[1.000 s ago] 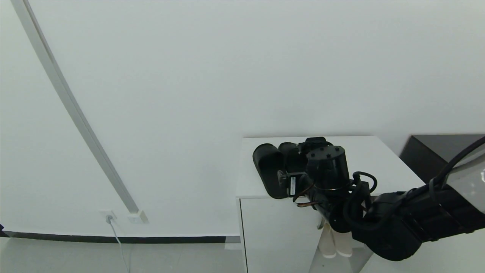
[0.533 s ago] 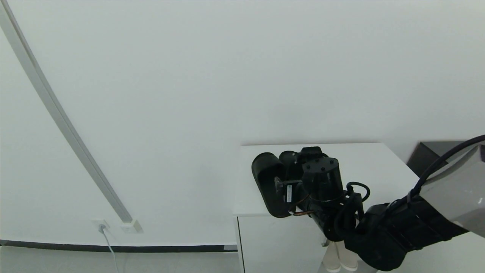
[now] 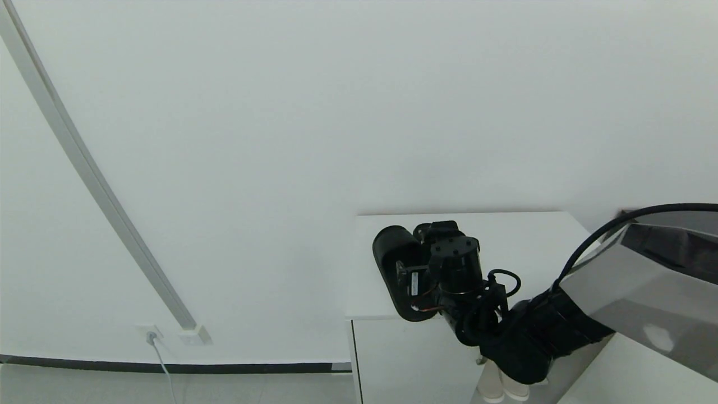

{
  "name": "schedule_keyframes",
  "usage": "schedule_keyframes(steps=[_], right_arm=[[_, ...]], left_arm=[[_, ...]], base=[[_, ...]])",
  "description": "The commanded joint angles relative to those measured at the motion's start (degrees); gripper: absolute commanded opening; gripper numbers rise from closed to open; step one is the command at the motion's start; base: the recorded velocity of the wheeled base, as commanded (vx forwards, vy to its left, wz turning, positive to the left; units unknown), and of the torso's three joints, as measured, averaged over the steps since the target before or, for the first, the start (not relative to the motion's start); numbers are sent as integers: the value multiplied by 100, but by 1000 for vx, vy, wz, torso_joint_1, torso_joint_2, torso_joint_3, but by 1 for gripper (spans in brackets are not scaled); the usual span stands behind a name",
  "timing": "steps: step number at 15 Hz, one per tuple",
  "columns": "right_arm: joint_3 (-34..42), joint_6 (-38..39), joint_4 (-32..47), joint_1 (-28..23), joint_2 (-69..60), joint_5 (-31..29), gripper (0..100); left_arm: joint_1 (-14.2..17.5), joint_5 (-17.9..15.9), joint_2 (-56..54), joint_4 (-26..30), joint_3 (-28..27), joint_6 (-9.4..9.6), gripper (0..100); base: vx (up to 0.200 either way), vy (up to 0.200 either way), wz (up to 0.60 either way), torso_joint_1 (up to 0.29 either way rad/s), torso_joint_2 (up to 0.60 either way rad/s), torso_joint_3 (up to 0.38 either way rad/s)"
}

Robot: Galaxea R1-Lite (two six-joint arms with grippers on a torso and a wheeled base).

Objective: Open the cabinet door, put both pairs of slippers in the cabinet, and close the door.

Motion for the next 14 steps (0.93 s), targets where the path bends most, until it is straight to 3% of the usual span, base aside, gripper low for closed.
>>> schedule_keyframes(steps=[1,3,13,14], right_arm=[[-174,-12,7,-43,254,17,100],[-842,-108,42,-316,703,219,100],[-1659,-442,191,-535,1177,324,100],[-1659,-442,191,-535,1177,324,0]], left_arm=[[-3,0,5,2,3,0,0],[-3,0,5,2,3,0,0],[-3,0,5,2,3,0,0],[-3,0,5,2,3,0,0]], base=[[0,0,0,0,0,0],[0,0,0,0,0,0],[0,0,0,0,0,0],[0,0,0,0,0,0]])
